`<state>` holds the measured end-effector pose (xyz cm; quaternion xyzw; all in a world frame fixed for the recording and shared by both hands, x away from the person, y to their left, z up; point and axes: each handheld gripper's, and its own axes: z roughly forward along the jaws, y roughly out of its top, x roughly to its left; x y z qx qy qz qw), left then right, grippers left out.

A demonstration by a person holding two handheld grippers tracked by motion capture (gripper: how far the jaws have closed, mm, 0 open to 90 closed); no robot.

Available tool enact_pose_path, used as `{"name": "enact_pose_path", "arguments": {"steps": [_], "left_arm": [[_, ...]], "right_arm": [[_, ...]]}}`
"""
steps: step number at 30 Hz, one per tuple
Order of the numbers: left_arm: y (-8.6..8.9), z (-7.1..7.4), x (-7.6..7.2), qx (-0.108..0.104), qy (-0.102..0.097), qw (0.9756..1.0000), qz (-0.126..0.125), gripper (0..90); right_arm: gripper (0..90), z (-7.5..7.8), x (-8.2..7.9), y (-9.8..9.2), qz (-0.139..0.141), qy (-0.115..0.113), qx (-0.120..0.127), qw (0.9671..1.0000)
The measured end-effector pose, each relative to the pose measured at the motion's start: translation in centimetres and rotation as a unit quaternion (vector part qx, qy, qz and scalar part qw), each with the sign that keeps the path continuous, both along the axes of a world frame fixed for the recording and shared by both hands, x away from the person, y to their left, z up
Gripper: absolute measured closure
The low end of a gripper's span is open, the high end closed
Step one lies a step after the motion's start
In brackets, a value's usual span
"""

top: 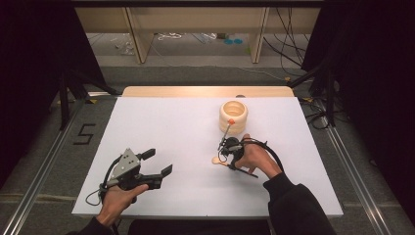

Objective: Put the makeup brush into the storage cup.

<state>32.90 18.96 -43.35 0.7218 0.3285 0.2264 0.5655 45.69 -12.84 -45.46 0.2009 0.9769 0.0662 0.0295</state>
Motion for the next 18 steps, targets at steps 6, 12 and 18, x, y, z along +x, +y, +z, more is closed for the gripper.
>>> {"name": "enact_pose_path", "arguments": {"steps": [6, 12, 18], "left_arm": [[0.0, 0.0, 0.0, 0.000, -0.001, 1.0000, 0.000, 17.1], [0.1, 0.0, 0.0, 0.003, -0.003, 1.0000, -0.002, 17.2], [0.0, 0.0, 0.0, 0.001, -0.001, 1.0000, -0.001, 17.2]], "right_arm": [[82.7, 0.0, 0.3, 0.2, -0.017, 0.012, -0.005, 0.9998], [82.9, 0.2, 0.2, 0.3, -0.017, 0.017, -0.010, 0.9997], [83.0, 1.3, 0.1, 0.0, -0.021, 0.009, 0.019, 0.9996]]}}
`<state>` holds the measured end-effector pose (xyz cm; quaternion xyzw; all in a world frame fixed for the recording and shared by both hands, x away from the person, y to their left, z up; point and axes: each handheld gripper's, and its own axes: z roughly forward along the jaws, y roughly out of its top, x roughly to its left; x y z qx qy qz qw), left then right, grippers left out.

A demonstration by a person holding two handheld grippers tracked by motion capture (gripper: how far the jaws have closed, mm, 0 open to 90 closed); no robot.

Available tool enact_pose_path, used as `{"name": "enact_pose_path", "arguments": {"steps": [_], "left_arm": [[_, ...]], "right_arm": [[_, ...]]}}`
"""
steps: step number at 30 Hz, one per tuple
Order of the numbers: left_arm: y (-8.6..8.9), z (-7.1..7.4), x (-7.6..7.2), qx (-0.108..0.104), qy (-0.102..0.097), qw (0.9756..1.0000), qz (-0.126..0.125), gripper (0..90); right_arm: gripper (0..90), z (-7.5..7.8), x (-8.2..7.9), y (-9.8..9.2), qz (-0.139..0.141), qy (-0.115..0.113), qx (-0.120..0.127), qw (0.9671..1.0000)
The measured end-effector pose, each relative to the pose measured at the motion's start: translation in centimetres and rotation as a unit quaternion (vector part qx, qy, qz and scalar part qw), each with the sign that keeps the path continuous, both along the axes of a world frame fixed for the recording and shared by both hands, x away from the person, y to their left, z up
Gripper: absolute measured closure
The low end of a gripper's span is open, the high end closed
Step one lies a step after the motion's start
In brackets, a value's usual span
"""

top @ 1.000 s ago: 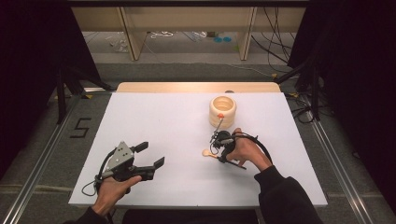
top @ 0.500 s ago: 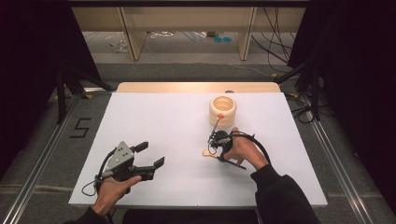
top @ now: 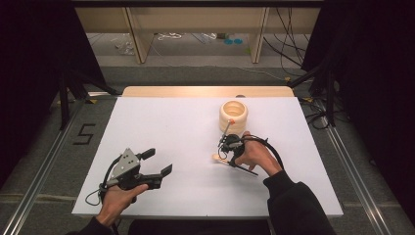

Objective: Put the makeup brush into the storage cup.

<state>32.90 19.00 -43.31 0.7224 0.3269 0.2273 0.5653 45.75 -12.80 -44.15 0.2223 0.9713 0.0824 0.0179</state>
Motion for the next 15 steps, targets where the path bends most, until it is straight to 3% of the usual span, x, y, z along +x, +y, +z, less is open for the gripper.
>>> {"name": "enact_pose_path", "arguments": {"steps": [9, 15], "left_arm": [[0.0, 0.0, 0.1, -0.001, -0.006, 1.0000, -0.004, 17.2], [0.0, 0.0, 0.1, -0.003, -0.007, 1.0000, -0.005, 17.2]], "right_arm": [[83.0, 2.5, 0.0, -0.9, 0.014, -0.032, 0.054, 0.9979], [83.0, 4.1, 0.1, -1.6, 0.019, -0.070, 0.107, 0.9916]]}}
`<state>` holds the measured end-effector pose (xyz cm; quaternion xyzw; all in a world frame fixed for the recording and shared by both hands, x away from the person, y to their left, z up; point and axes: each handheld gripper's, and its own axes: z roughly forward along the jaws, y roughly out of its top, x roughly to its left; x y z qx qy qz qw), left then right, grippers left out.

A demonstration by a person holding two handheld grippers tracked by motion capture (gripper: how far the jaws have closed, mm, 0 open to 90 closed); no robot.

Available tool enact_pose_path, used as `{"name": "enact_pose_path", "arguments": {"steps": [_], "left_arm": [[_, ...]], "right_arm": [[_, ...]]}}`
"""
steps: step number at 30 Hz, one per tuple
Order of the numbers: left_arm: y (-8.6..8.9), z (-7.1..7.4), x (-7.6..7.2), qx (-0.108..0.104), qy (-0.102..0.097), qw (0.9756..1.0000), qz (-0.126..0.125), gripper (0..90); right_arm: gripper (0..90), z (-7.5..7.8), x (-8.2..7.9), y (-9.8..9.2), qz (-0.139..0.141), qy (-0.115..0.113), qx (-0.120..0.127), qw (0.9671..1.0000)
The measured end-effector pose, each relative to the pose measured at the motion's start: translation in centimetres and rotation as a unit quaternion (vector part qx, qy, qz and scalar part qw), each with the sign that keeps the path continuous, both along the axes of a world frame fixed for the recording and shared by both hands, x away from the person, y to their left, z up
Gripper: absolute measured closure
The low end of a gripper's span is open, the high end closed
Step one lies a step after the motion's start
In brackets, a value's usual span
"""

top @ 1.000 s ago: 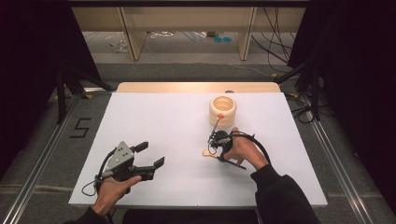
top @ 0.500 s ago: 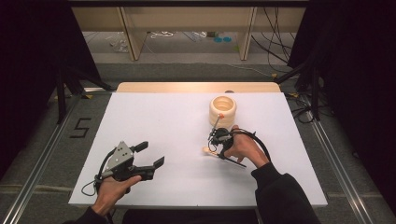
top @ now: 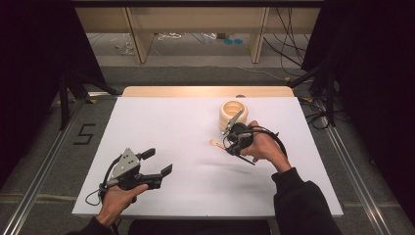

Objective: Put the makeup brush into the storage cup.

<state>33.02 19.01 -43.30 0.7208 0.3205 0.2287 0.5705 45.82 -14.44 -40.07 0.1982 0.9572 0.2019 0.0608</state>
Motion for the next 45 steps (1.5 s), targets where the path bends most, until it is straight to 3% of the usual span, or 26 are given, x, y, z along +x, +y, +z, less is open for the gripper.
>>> {"name": "enact_pose_path", "arguments": {"steps": [6, 10, 16, 19, 25, 29, 30, 31, 36, 37, 40, 44, 45], "left_arm": [[0.0, 0.0, -0.1, 0.001, 0.006, 1.0000, 0.005, 17.2], [0.0, 0.1, -0.1, -0.001, 0.007, 1.0000, 0.006, 17.2], [0.1, 0.1, 0.0, 0.004, 0.001, 1.0000, 0.002, 17.2], [-0.1, 0.0, -0.1, -0.001, 0.008, 1.0000, 0.004, 17.2], [0.0, 0.0, -0.1, -0.002, 0.009, 0.9999, 0.005, 17.2], [-0.1, 0.0, -0.1, 0.000, 0.008, 1.0000, 0.004, 17.2], [-0.1, 0.0, -0.1, 0.000, 0.009, 0.9999, 0.005, 17.2], [0.0, 0.0, 0.0, 0.000, 0.008, 1.0000, 0.005, 17.2], [0.0, 0.0, 0.0, -0.001, 0.008, 1.0000, 0.005, 17.2], [0.0, 0.0, 0.0, 0.000, 0.007, 1.0000, 0.005, 17.2], [0.0, 0.0, -0.1, 0.001, 0.009, 0.9999, 0.005, 17.2], [0.0, 0.0, 0.1, 0.005, 0.004, 1.0000, 0.004, 17.2], [0.0, 0.0, 0.1, 0.005, 0.004, 1.0000, 0.004, 17.2]], "right_arm": [[83.1, 0.8, 0.4, -0.6, -0.004, -0.027, 0.059, 0.9979], [83.0, 1.1, 0.7, -0.8, -0.010, -0.048, 0.101, 0.9937], [83.0, 1.4, 0.8, -1.0, -0.022, -0.072, 0.134, 0.9882], [83.0, 1.7, 0.8, -1.1, -0.024, -0.077, 0.144, 0.9864], [83.0, 1.9, 1.1, -1.4, -0.036, -0.095, 0.178, 0.9787], [83.0, 2.1, 1.3, -1.8, -0.039, -0.088, 0.197, 0.9757], [83.0, 2.2, 1.4, -1.8, -0.041, -0.086, 0.204, 0.9743], [83.0, 2.2, 1.5, -1.9, -0.045, -0.088, 0.219, 0.9707], [83.1, 2.4, 1.9, -1.9, -0.053, -0.089, 0.239, 0.9654], [83.0, 2.3, 2.0, -1.9, -0.058, -0.092, 0.248, 0.9625], [83.1, 2.5, 2.3, -2.0, -0.060, -0.085, 0.255, 0.9615], [83.0, 2.5, 2.8, -1.9, -0.064, -0.086, 0.268, 0.9574], [83.0, 2.5, 2.9, -1.9, -0.068, -0.091, 0.273, 0.9551]]}}
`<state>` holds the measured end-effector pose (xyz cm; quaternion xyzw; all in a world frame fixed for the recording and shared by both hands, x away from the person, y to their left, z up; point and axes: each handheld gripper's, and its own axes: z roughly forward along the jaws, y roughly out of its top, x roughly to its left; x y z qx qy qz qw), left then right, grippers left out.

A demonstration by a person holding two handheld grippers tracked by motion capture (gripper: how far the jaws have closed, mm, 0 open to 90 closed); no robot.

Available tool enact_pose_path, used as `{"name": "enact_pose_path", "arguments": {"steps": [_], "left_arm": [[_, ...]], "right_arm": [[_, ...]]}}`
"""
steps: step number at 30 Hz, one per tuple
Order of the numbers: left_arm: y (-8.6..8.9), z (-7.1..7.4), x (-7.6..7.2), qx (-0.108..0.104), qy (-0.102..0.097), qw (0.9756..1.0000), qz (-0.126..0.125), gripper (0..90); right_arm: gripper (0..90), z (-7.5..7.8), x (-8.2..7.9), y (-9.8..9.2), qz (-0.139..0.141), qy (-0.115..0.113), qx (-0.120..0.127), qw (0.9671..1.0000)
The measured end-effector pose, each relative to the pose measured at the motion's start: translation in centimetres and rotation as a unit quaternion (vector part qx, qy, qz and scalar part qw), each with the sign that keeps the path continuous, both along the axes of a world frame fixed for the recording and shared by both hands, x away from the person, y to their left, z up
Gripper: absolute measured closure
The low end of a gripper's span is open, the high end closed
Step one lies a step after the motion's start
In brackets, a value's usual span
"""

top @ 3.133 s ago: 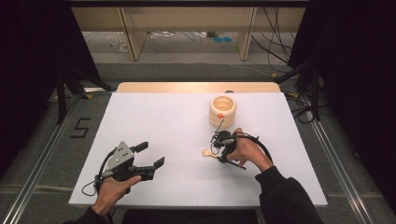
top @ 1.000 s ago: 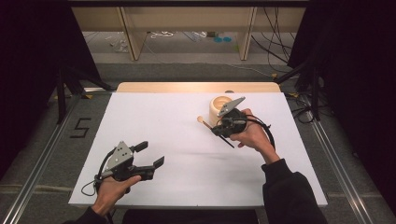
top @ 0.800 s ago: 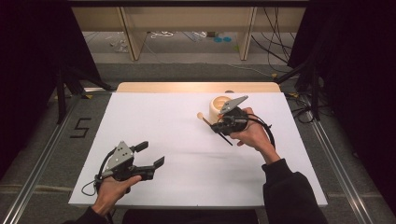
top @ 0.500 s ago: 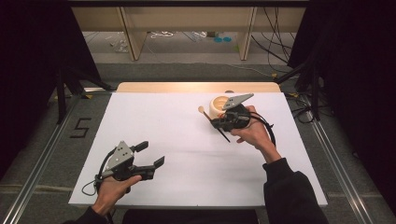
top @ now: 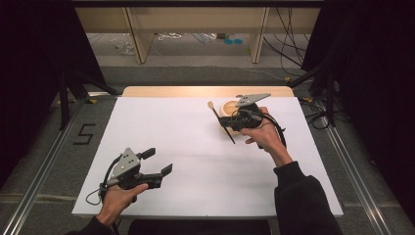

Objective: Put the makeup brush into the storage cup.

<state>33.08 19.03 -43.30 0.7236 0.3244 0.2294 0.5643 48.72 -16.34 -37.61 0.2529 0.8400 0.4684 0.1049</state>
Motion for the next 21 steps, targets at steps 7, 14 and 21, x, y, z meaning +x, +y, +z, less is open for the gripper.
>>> {"name": "enact_pose_path", "arguments": {"steps": [7, 14, 21], "left_arm": [[0.0, 0.0, -0.1, 0.001, 0.003, 1.0000, 0.003, 17.2], [0.1, 0.1, 0.0, 0.002, 0.003, 1.0000, 0.001, 17.2], [0.0, 0.0, -0.1, -0.004, 0.003, 1.0000, 0.001, 17.2]], "right_arm": [[83.0, 0.8, 0.8, 0.0, -0.014, -0.015, 0.020, 0.9996], [83.1, 0.9, 1.5, 0.0, -0.023, -0.021, 0.040, 0.9987], [83.1, 1.2, 2.2, -0.4, -0.045, -0.026, 0.061, 0.9968]]}}
